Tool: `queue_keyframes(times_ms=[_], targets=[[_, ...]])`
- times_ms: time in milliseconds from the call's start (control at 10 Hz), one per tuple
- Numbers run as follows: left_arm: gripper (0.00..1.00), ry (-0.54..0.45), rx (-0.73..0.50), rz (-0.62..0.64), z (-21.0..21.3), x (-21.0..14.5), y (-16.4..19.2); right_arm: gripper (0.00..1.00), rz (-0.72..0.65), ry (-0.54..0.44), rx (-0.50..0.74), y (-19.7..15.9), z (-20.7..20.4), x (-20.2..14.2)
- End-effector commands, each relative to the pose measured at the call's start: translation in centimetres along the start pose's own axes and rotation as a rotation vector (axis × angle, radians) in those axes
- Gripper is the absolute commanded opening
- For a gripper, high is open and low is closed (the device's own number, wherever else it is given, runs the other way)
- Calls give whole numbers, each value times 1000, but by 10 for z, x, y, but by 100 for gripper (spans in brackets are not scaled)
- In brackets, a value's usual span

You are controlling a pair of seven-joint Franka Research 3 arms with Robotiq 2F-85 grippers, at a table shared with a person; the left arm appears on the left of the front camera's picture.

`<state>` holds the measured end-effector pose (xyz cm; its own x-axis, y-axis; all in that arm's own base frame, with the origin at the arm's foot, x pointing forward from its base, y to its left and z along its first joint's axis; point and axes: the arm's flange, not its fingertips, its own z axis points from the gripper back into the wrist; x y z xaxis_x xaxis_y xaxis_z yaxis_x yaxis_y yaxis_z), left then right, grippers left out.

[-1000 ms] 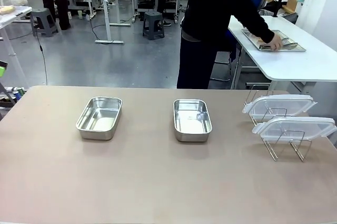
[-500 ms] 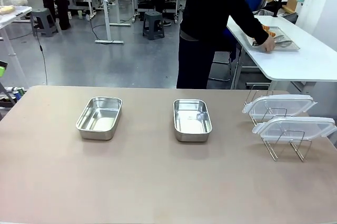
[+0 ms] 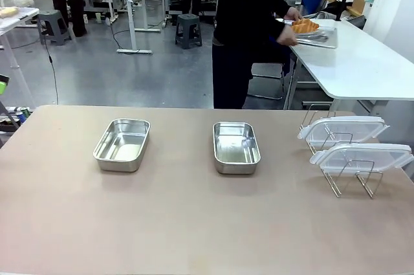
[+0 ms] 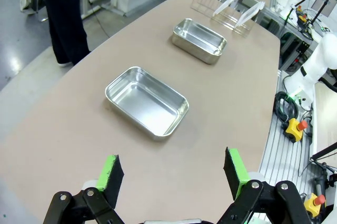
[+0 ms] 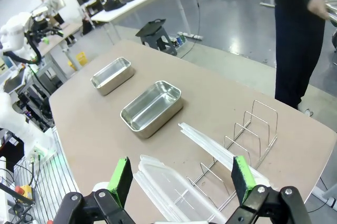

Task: Place the bread in airtight containers.
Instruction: Lift both Airtight Container.

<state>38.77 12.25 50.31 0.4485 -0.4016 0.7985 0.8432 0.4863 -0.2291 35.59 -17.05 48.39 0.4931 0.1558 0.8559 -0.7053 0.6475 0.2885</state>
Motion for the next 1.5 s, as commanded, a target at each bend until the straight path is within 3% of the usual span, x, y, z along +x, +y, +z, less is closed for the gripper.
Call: queue_keyframes(times_ms=[0, 1400], targets=[[100, -28, -11, -19, 1, 1, 2, 100, 27, -30, 4, -3, -1, 3], [100, -28, -11, -19, 1, 1, 2, 100, 27, -30, 4, -3, -1, 3]])
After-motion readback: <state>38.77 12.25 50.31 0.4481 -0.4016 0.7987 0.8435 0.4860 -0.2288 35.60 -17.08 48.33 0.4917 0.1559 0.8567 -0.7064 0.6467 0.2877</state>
